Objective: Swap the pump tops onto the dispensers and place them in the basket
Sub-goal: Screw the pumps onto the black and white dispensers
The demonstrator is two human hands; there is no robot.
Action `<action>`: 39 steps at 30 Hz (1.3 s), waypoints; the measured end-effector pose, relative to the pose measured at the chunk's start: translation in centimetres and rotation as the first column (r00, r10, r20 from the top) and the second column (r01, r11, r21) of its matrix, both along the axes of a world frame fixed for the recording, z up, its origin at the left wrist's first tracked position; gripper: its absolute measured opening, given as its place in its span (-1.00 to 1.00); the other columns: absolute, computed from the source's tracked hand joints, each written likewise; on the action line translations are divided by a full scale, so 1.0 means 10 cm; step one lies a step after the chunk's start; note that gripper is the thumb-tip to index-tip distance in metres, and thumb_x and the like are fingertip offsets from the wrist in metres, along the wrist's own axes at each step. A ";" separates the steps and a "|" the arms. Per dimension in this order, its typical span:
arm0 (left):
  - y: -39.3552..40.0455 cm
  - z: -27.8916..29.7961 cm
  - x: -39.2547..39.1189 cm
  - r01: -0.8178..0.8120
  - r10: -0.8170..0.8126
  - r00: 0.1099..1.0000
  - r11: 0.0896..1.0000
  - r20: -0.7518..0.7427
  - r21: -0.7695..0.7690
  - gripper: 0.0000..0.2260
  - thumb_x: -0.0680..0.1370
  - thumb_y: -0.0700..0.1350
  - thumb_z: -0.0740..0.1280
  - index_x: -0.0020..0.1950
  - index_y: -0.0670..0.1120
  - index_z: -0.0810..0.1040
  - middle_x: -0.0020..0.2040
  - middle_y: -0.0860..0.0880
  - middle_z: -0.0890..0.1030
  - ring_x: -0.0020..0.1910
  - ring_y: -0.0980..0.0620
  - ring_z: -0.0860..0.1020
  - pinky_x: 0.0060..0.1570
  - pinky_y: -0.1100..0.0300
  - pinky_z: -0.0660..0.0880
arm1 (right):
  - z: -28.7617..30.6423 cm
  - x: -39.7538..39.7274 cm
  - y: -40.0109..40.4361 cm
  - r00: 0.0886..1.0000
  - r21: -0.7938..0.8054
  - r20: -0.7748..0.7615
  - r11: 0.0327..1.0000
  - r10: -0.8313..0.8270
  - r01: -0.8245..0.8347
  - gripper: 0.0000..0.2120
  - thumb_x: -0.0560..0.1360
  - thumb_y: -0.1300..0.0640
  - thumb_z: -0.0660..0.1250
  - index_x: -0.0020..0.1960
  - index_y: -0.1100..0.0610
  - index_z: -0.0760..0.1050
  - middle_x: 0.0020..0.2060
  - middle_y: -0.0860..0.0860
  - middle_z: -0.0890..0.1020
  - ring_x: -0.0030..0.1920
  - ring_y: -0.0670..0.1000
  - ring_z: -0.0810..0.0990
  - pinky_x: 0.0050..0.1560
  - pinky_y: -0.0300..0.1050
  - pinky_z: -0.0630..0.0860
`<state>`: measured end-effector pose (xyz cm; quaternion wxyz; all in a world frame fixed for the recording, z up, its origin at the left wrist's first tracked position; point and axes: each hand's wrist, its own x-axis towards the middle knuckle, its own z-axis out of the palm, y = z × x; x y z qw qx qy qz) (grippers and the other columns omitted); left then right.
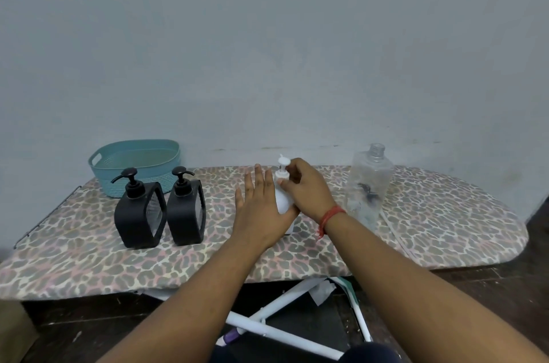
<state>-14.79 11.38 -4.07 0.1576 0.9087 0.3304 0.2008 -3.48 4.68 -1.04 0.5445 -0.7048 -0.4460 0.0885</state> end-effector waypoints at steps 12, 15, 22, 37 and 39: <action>-0.02 -0.24 0.09 -0.022 0.041 0.985 0.993 0.169 -0.113 -0.17 0.57 0.08 0.33 0.67 -0.08 -0.09 0.69 -0.02 -0.11 0.65 -0.03 -0.20 0.61 -0.11 -0.15 | -0.25 -0.10 0.10 0.995 0.134 0.010 0.986 -0.100 0.098 -0.81 0.45 0.11 0.47 -0.03 0.03 0.46 -0.08 -0.08 0.58 -0.01 -0.05 0.55 0.01 -0.18 0.51; -0.04 -0.21 0.07 -0.030 0.047 0.986 0.993 0.159 -0.111 -0.18 0.59 0.10 0.32 0.67 -0.09 -0.10 0.69 -0.02 -0.12 0.65 -0.04 -0.21 0.60 -0.09 -0.16 | -0.27 -0.09 0.09 0.991 0.132 0.020 0.983 -0.130 0.126 -0.73 0.43 0.10 0.50 -0.07 0.00 0.40 -0.12 -0.09 0.53 -0.01 0.01 0.51 0.00 -0.14 0.50; -0.07 -0.19 0.03 -0.027 0.039 0.987 0.996 0.155 -0.080 -0.21 0.62 0.07 0.27 0.66 -0.11 -0.15 0.69 -0.06 -0.10 0.65 -0.07 -0.19 0.61 -0.12 -0.15 | -0.31 -0.13 0.06 0.993 0.126 -0.055 0.986 -0.103 0.109 -0.70 0.48 0.12 0.46 0.07 0.02 0.37 0.03 -0.08 0.54 0.11 -0.06 0.52 0.12 -0.20 0.44; -0.07 -0.20 0.04 -0.033 0.047 0.988 0.995 0.149 -0.098 -0.17 0.62 0.10 0.28 0.66 -0.12 -0.19 0.69 -0.05 -0.10 0.65 -0.05 -0.20 0.61 -0.12 -0.17 | -0.36 -0.13 0.05 0.988 0.154 -0.130 0.983 -0.078 0.097 -0.31 0.48 0.17 0.47 0.48 -0.11 0.22 0.01 -0.08 0.51 0.09 -0.02 0.49 0.22 -0.15 0.45; -0.08 -0.20 0.04 -0.031 0.046 0.987 0.995 0.154 -0.098 -0.16 0.62 0.09 0.29 0.66 -0.12 -0.20 0.69 -0.05 -0.10 0.65 -0.05 -0.21 0.61 -0.12 -0.18 | -0.34 -0.13 0.03 0.990 0.149 -0.132 0.987 -0.046 0.065 -0.26 0.50 0.19 0.44 0.55 -0.11 0.15 0.11 -0.14 0.50 0.16 -0.13 0.48 0.20 -0.28 0.41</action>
